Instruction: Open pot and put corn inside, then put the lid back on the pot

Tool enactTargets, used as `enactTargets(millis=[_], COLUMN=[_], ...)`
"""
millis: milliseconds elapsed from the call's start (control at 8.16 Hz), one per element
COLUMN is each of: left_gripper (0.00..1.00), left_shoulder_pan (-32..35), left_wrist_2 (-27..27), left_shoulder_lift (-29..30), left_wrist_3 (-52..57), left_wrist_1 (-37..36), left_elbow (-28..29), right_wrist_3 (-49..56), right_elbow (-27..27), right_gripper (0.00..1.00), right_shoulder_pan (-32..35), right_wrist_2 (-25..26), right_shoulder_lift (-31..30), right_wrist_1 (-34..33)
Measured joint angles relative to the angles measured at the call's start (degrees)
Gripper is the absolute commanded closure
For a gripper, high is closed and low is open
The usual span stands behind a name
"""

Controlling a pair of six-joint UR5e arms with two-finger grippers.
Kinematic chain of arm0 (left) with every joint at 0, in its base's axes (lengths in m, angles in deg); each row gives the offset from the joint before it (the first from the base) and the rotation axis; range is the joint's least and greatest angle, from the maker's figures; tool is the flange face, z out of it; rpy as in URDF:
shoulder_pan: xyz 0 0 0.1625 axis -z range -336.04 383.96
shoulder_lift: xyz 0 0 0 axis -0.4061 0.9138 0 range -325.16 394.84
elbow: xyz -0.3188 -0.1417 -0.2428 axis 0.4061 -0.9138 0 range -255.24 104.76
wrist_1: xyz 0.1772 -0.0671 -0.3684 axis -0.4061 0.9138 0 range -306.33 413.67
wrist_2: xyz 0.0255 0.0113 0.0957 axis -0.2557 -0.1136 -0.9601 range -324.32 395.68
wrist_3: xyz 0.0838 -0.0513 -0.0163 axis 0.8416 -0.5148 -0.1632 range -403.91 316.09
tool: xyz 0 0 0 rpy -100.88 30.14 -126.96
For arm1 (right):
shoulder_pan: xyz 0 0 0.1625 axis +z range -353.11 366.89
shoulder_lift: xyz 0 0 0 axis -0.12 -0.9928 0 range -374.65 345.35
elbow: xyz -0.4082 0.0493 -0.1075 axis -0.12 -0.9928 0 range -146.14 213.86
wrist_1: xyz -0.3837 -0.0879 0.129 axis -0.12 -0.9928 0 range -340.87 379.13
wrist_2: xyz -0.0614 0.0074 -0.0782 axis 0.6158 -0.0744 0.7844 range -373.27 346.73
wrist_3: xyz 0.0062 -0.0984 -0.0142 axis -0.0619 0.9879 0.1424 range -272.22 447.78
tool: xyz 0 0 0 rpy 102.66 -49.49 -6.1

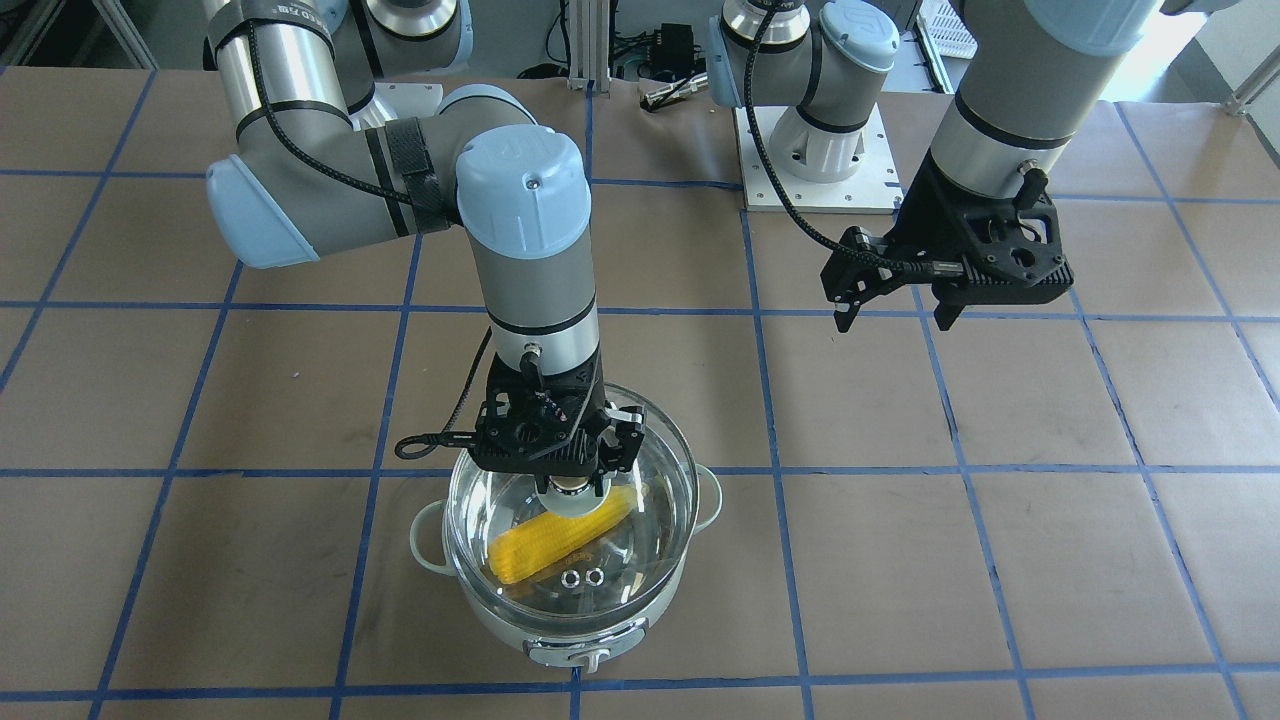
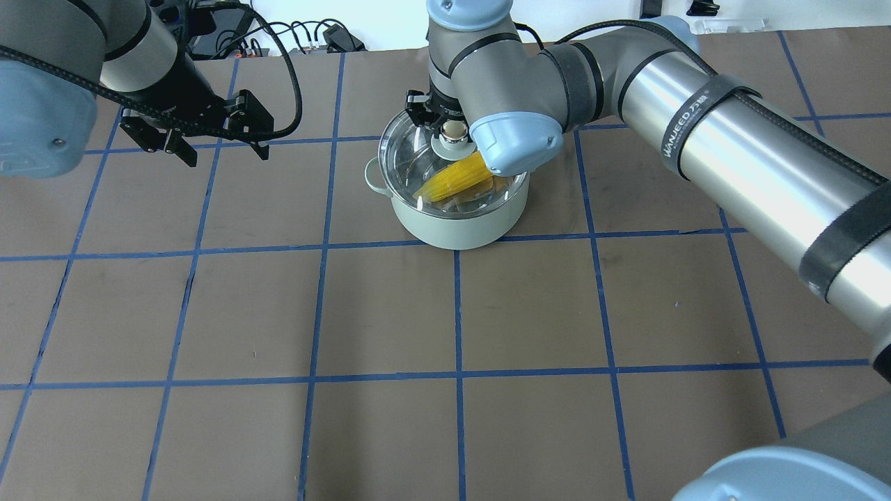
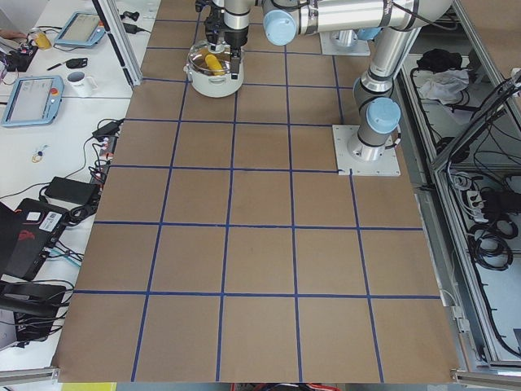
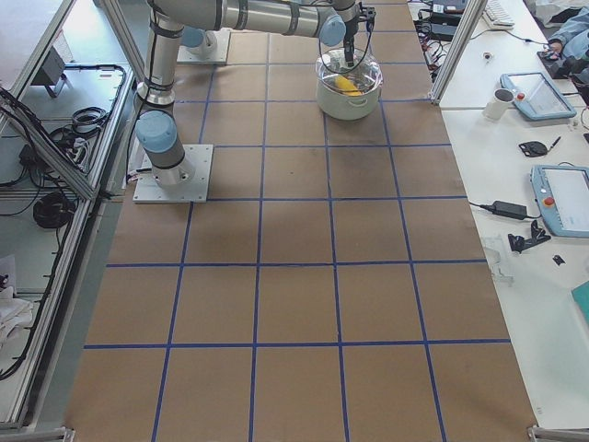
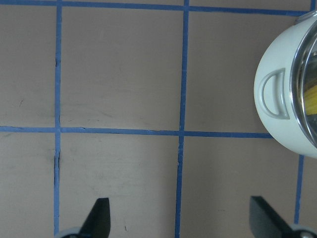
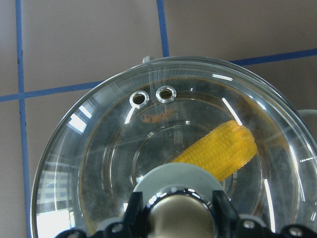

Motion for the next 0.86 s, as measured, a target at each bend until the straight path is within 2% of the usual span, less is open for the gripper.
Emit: enactTargets(millis=[858], left_gripper=[0.0], left_shoulder_pan=[0.0], left_wrist_2=[-0.2], left_shoulder_lift=[-0.2], left_wrist_3=[0.7], left_wrist_1=[0.1], left_elbow=[-1.8], right_wrist_3=[-1.6], right_elbow=[0.5], right_gripper=[0.85], right_shoulder_pan=[-0.1], right_wrist_2=[1.2], right_shoulder_lift=[0.7], right_wrist_1=[-0.2])
